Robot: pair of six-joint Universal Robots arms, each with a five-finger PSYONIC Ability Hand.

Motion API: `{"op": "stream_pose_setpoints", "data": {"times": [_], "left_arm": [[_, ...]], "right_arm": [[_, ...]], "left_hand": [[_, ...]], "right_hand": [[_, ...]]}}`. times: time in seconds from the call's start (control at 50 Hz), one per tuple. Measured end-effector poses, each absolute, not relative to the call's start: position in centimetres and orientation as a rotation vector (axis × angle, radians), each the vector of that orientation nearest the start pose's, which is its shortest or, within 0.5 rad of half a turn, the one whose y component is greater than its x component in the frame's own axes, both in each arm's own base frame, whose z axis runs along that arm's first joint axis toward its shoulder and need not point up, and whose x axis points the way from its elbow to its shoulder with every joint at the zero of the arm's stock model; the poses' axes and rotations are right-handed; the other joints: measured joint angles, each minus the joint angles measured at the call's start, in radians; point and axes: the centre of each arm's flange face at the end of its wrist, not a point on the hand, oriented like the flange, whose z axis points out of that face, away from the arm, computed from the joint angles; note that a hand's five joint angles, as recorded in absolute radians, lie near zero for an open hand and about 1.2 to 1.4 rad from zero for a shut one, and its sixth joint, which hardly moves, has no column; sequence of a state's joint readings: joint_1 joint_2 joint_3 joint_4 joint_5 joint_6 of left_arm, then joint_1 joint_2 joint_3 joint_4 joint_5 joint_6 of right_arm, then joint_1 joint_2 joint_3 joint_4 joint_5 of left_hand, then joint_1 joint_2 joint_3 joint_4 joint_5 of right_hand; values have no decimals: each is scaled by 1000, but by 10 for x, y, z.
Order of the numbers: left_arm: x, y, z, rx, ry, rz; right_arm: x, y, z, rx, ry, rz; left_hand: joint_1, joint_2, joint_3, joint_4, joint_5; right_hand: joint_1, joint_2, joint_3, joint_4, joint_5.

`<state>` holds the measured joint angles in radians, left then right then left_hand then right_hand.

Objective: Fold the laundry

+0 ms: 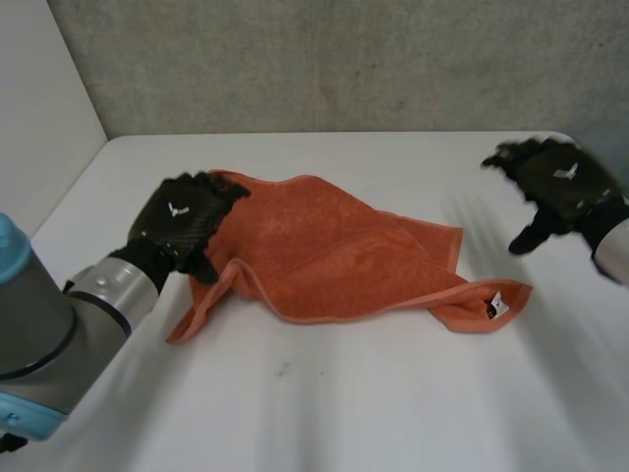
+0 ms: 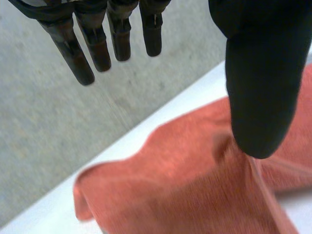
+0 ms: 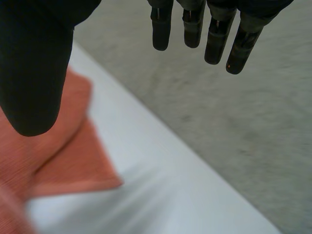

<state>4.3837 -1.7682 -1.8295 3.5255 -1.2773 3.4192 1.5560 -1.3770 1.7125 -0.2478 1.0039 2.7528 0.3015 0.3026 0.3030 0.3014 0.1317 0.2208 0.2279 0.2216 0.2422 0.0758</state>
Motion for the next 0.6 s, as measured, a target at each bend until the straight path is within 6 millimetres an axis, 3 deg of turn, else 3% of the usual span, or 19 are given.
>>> {"op": "stream_pose_setpoints", "data": {"times": [0.12,0.22,0.38,0.6], "left_arm": [[-251,-239,240,1013,2229,-2384],[-247,-231,249,896,2336,-2393],[-234,-217,240,466,2622,-2191],[-239,-220,207,315,2671,-1966]], "right_arm": [[166,-332,270,-583,1998,-2103],[164,-333,277,-414,2057,-2029],[188,-327,245,-372,2273,-1760],[196,-326,208,-471,2421,-1651]], "left_hand": [[-91,-97,-97,-96,-90],[-92,-105,-104,-103,-95],[-92,-105,-104,-103,-96],[-92,-104,-103,-103,-95]], "right_hand": [[0,0,0,0,0],[0,0,0,0,0],[0,0,0,0,0],[1,6,11,3,3]]}}
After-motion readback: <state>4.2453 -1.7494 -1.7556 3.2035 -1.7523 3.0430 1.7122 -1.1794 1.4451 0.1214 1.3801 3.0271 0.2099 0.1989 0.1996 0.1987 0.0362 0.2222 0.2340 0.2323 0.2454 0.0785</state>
